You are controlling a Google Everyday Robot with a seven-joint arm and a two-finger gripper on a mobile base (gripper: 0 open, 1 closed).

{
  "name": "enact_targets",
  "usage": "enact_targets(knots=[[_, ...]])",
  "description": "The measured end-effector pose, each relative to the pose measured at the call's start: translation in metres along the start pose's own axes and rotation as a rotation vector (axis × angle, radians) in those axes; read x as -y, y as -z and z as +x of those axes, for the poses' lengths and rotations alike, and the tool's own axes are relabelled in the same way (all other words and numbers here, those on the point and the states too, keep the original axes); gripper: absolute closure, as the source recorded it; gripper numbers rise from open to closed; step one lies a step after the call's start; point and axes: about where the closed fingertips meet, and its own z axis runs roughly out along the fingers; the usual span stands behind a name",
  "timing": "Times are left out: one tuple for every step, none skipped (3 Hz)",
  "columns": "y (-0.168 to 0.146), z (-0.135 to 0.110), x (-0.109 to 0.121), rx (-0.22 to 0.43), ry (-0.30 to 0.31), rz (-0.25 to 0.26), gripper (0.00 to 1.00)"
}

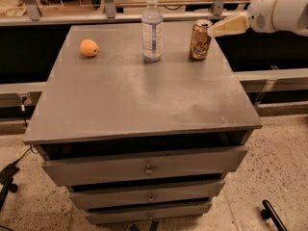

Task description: Pick orange can

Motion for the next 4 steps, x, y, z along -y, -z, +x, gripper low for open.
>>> enact_targets(knots=[[-0.031,0.037,0.009,0.058,-0.126,0.055,0.0],[-0.055,0.06,0.016,0.103,-0.208,0.075,0.0],[-0.057,0.063,0.016,0.103,-0.211,0.076,0.0],[-0.062,0.061,0.007,0.088,-0.202,0.041,0.0]])
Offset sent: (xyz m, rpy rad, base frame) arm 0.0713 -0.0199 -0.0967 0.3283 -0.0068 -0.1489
